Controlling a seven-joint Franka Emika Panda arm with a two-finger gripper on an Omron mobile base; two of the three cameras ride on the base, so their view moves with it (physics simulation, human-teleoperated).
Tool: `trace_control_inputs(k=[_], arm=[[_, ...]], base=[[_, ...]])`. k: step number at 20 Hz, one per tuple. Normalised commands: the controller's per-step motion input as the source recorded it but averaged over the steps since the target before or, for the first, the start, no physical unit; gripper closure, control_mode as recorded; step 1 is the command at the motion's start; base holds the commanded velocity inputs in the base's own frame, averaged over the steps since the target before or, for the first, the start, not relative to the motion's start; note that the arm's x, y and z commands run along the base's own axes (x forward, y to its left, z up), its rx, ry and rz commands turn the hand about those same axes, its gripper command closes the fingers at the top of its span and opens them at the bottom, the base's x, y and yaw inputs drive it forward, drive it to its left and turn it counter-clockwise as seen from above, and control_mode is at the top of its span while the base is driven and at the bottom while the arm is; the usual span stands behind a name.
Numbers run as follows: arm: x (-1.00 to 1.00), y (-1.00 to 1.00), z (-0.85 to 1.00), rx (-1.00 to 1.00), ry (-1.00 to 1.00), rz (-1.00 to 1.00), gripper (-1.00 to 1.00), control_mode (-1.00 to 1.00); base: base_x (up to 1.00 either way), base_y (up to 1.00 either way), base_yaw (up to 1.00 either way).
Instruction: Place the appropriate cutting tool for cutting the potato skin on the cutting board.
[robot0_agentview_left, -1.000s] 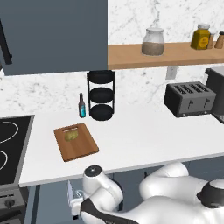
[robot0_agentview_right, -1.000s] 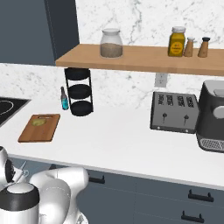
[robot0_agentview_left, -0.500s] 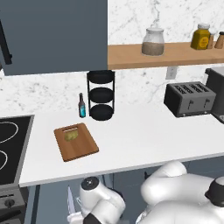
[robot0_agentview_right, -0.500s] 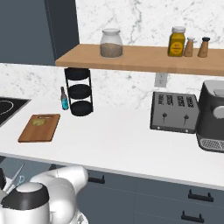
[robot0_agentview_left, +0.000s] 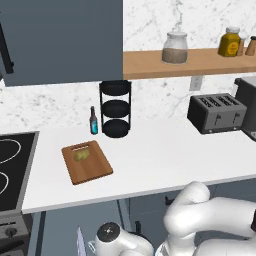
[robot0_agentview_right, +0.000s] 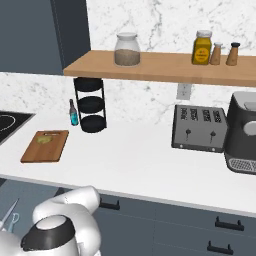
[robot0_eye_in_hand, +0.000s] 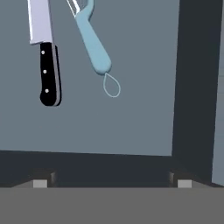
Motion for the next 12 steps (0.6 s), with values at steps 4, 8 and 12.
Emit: trace_control_inputs(k=[4, 8, 12], arm=[[0.56, -0.03, 0.21, -0.01, 0.0, 0.0, -1.0, -1.0], [0.49, 0.0, 0.11, -0.04, 0.0, 0.0, -1.0, -1.0], [0.17, 0.1, 0.0, -0.1, 0.0, 0.02, -1.0, -1.0]], base=[[0.0, 0.0, 0.0], [0.0, 0.0, 0.0], [0.0, 0.0, 0.0]])
